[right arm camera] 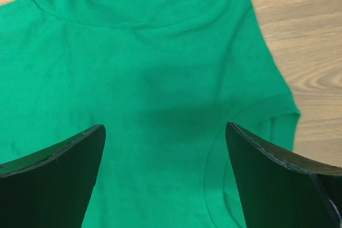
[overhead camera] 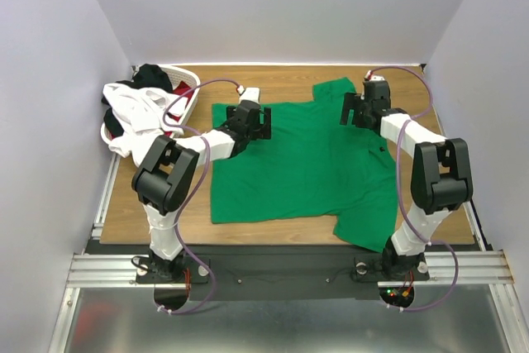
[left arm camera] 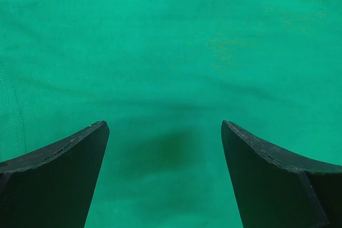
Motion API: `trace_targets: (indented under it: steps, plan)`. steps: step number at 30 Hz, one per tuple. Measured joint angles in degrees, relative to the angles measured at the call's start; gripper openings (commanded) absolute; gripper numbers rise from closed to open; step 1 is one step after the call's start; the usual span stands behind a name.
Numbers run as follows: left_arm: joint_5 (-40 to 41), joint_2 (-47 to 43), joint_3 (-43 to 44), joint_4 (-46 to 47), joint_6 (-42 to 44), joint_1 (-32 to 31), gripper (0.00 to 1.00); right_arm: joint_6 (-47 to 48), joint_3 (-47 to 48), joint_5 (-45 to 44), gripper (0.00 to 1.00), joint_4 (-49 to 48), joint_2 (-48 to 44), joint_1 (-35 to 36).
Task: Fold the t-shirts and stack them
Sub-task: Flatten the tshirt out, then fold the tshirt
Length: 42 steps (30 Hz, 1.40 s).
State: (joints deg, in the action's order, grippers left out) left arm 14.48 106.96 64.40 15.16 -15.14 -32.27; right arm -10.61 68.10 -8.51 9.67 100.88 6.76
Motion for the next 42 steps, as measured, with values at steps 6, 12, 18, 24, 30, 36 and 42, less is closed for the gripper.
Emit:
trace_targets:
  steps: [6, 12, 18, 24, 30, 36, 42]
  plan:
    - [-3.06, 1.49, 0.59, 0.92, -1.11, 2.97, 0.99, -1.66, 3.30, 1.86, 1.00, -0.07, 6.58, -0.46]
    - [-7.69, 6.29, 3.63, 2.51, -1.51, 5.38, 0.98, -2.58, 10.14, 3.04, 1.00, 0.96, 15.06, -1.95]
    - [-12.74, 10.34, 8.28, 2.60, -2.08, 7.54, 0.98, -3.19, 18.91, 3.10, 1.00, 2.60, 21.07, -3.28]
    - [-16.24, 15.54, 16.76, 1.20, -2.45, 9.44, 0.98, -3.41, 27.26, 3.19, 1.00, 4.72, 26.34, -4.44]
    - [-18.53, 22.60, 27.26, -1.31, -2.49, 11.37, 0.98, -3.56, 34.27, 3.78, 1.00, 7.08, 30.38, -5.05]
    - [-19.02, 27.19, 36.70, -5.14, -2.47, 12.17, 0.97, -3.78, 37.29, 5.51, 1.00, 8.90, 31.91, -5.20]
    - [-18.64, 26.23, 36.44, -5.53, -2.14, 12.00, 0.97, -3.78, 36.59, 6.62, 1.00, 9.38, 31.12, -5.29]
